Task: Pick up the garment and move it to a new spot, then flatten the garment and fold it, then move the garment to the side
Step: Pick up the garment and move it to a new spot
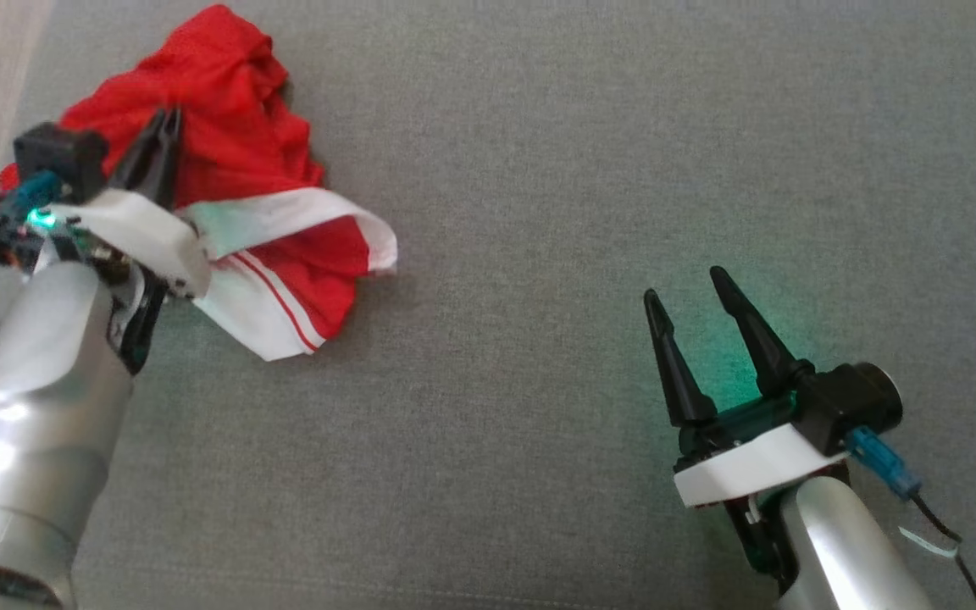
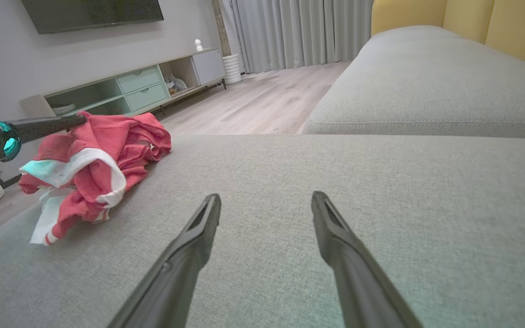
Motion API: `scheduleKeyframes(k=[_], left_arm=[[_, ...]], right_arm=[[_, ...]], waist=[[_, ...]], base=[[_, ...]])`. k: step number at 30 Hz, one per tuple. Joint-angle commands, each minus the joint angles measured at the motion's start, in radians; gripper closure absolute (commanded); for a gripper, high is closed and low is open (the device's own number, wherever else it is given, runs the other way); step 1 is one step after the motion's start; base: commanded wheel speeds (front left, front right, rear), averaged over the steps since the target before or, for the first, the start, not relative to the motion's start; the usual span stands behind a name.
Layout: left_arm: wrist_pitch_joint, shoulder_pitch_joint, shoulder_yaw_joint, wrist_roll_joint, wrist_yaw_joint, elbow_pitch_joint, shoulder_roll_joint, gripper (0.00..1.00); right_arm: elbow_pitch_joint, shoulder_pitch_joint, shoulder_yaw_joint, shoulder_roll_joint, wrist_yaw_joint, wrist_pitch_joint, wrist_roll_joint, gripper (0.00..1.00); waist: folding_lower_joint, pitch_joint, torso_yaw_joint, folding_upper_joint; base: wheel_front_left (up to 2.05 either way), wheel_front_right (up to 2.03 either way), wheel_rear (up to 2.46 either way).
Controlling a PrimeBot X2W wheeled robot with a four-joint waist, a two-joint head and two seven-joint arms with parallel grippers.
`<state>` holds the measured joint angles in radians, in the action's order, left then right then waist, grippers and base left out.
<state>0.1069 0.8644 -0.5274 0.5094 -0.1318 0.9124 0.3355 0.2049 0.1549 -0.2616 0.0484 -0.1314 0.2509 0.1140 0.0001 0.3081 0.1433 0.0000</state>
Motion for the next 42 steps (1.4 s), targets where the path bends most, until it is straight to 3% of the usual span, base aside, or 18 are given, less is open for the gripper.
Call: scheduleKeyframes(k=[1, 9, 16, 22, 23, 24, 28, 38, 39, 40, 42], left_arm=[[0.043, 0.068, 0.03, 0.0, 0.005, -0.031, 0.033, 1.0], [0.135, 0.077, 0.038, 0.019, 0.003, -0.179, 0.02, 1.0], [0.055, 0.008, -0.004, 0.039, 0.014, -0.382, 0.002, 1.0], [-0.01, -0.041, -0.041, 0.046, 0.043, -0.525, -0.031, 1.0], [-0.034, -0.051, -0.056, 0.051, 0.052, -0.569, -0.051, 1.0], [-0.034, -0.051, -0.056, 0.051, 0.052, -0.569, -0.051, 1.0], [-0.073, -0.038, -0.087, 0.049, 0.069, -0.627, -0.094, 1.0], [-0.123, 0.083, -0.154, 0.005, 0.058, -0.566, -0.148, 1.0], [-0.127, 0.09, -0.16, 0.004, 0.054, -0.541, -0.149, 0.16], [-0.125, 0.098, -0.165, -0.004, 0.053, -0.515, -0.146, 0.0], [-0.106, 0.113, -0.18, -0.038, 0.054, -0.464, -0.13, 0.0]], right_arm=[[-0.027, 0.013, -0.029, 0.002, 0.001, 0.011, 0.005, 0.0], [-0.013, -0.013, -0.042, 0.002, 0.001, 0.011, 0.042, 0.0], [-0.019, -0.024, -0.05, 0.002, 0.001, 0.011, 0.078, 0.0], [-0.033, -0.009, -0.042, 0.002, 0.001, 0.011, 0.097, 0.0], [-0.042, 0.001, -0.04, 0.002, 0.001, 0.011, 0.106, 0.0], [-0.042, 0.001, -0.04, 0.002, 0.001, 0.011, 0.106, 0.0], [-0.063, 0.026, -0.046, 0.002, 0.001, 0.011, 0.127, 0.0], [-0.121, 0.067, -0.09, 0.002, 0.001, 0.011, 0.186, 0.0], [-0.124, 0.067, -0.091, 0.002, 0.001, 0.011, 0.191, 0.0], [-0.126, 0.066, -0.091, 0.002, 0.001, 0.011, 0.196, 0.0], [-0.131, 0.065, -0.092, 0.002, 0.001, 0.011, 0.202, 0.0]], waist=[[-0.0001, -0.019, 0.006, 0.0], [-0.0001, -0.129, -0.007, 0.0], [-0.0001, -0.176, -0.07, 0.0], [-0.0001, -0.174, -0.166, 0.0], [-0.0001, -0.164, -0.213, 0.0], [-0.0001, -0.164, -0.213, 0.0], [-0.0001, -0.13, -0.324, 0.0], [-0.0001, -0.023, -0.578, 0.0], [-0.0001, -0.014, -0.591, 0.0], [-0.0001, -0.007, -0.601, 0.0], [-0.0001, 0.003, -0.613, 0.0]], base=[[0.0, 0.0, 0.0], [0.0, 0.0, 0.0], [0.0, 0.0, 0.0], [0.0, 0.0, 0.0], [0.0, 0.0, 0.0], [0.0, 0.0, 0.0], [0.0, 0.0, 0.0], [0.0, 0.0, 0.0], [0.0, 0.0, 0.0], [0.0, 0.0, 0.0], [0.0, 0.0, 0.0]])
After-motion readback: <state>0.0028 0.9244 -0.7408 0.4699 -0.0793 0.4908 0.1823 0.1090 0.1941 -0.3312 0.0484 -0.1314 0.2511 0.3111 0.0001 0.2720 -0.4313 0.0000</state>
